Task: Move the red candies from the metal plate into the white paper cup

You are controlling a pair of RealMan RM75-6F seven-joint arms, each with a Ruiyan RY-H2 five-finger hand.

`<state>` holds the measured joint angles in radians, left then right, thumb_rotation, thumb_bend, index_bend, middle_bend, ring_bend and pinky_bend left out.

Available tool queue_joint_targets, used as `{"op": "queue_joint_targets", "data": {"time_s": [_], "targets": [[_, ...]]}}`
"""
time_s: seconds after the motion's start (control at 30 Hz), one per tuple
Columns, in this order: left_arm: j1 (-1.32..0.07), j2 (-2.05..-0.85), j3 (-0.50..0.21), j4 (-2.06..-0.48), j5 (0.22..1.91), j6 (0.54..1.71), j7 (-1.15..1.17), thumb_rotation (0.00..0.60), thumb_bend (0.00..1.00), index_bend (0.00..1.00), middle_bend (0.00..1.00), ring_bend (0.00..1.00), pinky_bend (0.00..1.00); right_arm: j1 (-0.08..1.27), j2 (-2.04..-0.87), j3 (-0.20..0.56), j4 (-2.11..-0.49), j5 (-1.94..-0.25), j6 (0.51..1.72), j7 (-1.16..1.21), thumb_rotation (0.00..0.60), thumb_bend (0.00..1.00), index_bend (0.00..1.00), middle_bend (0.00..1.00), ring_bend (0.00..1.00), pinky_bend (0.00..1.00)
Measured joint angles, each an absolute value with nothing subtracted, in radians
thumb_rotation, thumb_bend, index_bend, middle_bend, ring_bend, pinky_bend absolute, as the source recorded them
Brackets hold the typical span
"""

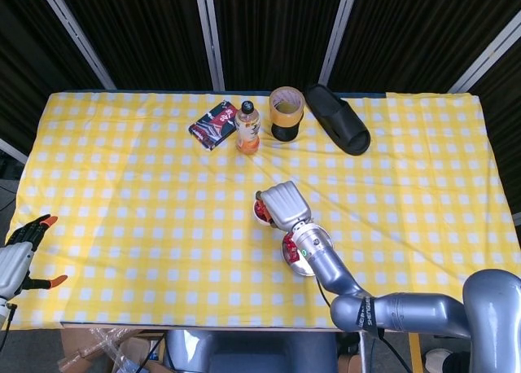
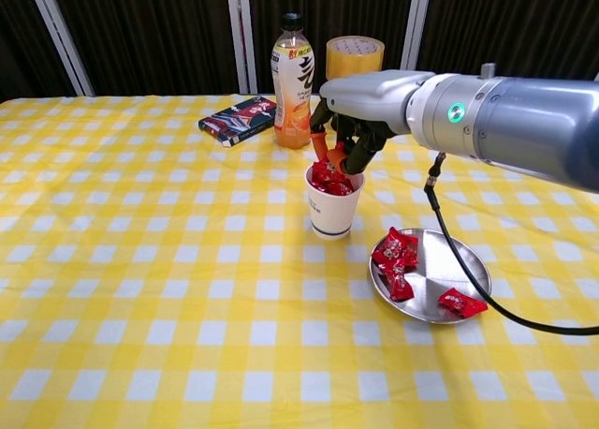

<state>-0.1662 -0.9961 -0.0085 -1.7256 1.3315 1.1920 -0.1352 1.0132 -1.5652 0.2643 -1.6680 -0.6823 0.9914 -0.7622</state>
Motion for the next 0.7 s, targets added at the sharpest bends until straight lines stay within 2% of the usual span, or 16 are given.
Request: {"op": "queue_joint_targets", "data": {"time_s": [0.27, 0.7], "targets": [[-0.166, -0.996, -0.008, -1.726, 1.334, 1.195, -0.137, 0.600, 0.06, 0.02, 0.00, 0.00, 0.00, 1.025, -1.577, 0.243, -1.640, -0.694, 0.994, -0.736, 0.600, 0.56, 0.35, 0.83, 0.94, 1.00], [-0.163, -0.999, -0.009, -1.726, 1.335, 1.204, -0.130, 0.600, 0.06, 0.02, 0.00, 0.00, 0.00, 0.997, -1.522, 0.210, -1.753, -0.751, 1.086, -0.745, 0.600, 0.56, 0.34, 0.83, 0.94, 1.00]]}}
